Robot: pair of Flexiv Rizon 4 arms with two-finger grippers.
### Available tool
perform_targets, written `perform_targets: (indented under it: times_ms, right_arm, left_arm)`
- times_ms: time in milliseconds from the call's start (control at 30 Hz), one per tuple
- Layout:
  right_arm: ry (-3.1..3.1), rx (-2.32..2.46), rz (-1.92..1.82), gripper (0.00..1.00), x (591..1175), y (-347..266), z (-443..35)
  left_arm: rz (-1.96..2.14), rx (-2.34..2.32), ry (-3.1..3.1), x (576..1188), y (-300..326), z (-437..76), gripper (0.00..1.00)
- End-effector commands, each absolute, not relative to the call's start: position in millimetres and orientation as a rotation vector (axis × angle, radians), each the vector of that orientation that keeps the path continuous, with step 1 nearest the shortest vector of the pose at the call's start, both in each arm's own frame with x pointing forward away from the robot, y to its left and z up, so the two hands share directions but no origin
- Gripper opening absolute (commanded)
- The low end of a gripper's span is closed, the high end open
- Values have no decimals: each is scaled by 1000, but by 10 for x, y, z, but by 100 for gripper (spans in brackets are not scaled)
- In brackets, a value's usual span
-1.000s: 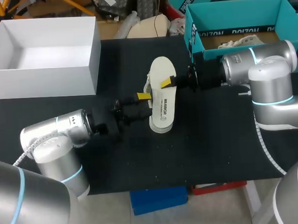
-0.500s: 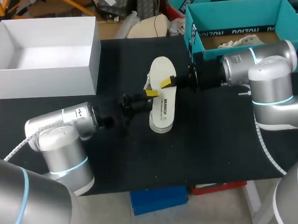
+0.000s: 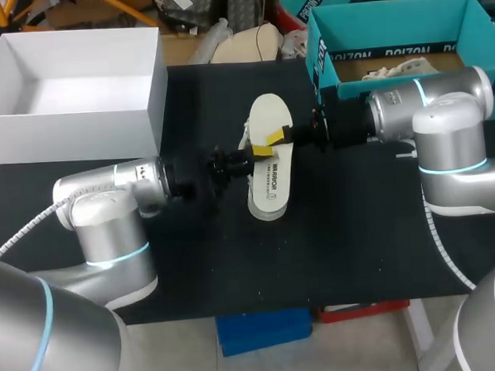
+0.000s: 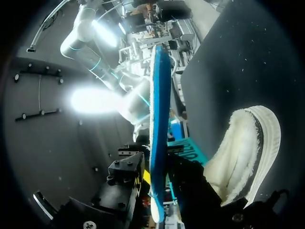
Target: Take the shoe out of the shoebox, open the shoe tongue, remove and reinsert the insole, then place the shoe into the shoebox
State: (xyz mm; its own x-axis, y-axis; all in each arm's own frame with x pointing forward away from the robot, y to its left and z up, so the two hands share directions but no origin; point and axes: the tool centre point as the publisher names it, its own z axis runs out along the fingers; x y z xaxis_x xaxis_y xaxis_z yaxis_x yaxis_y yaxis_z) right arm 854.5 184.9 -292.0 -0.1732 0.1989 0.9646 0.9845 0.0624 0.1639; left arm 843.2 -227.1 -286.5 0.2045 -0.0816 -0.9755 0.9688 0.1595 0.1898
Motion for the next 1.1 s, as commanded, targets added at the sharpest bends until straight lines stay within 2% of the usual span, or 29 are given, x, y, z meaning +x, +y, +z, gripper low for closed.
perform_targets:
  times_ms: [33, 67, 167, 200, 267, 600, 1100]
  right_arm:
    - [-1510, -1239, -1195, 0, 8548, 1857, -2929]
    - [-1510, -1239, -1195, 0, 8548, 1857, -2929]
    - [-1510, -1239, -1195, 0, 8548, 1857, -2929]
    - [-1510, -1239, -1195, 23, 8551, 1852, -2926]
    - [-1512, -1258, -1187, 100, 8573, 1822, -2916]
    - [-1628, -1343, -1146, 100, 8602, 1566, -2741]
    - [-1690, -1584, -1114, 100, 8308, 1155, -2579]
  left_arm:
    - [-1003, 1147, 1057, 8491, -2312, -2862, 7]
    - [-1008, 1160, 1050, 8494, -2316, -2861, 0]
    - [-1015, 1201, 1046, 8480, -2331, -2877, 0]
    - [-1017, 1205, 1053, 8478, -2331, -2885, 0]
    - [-1025, 1215, 1067, 8475, -2318, -2903, 0]
    - [-1055, 1306, 1248, 8298, -2154, -2934, 0]
    - [-958, 1494, 1492, 7917, -1956, -3069, 0]
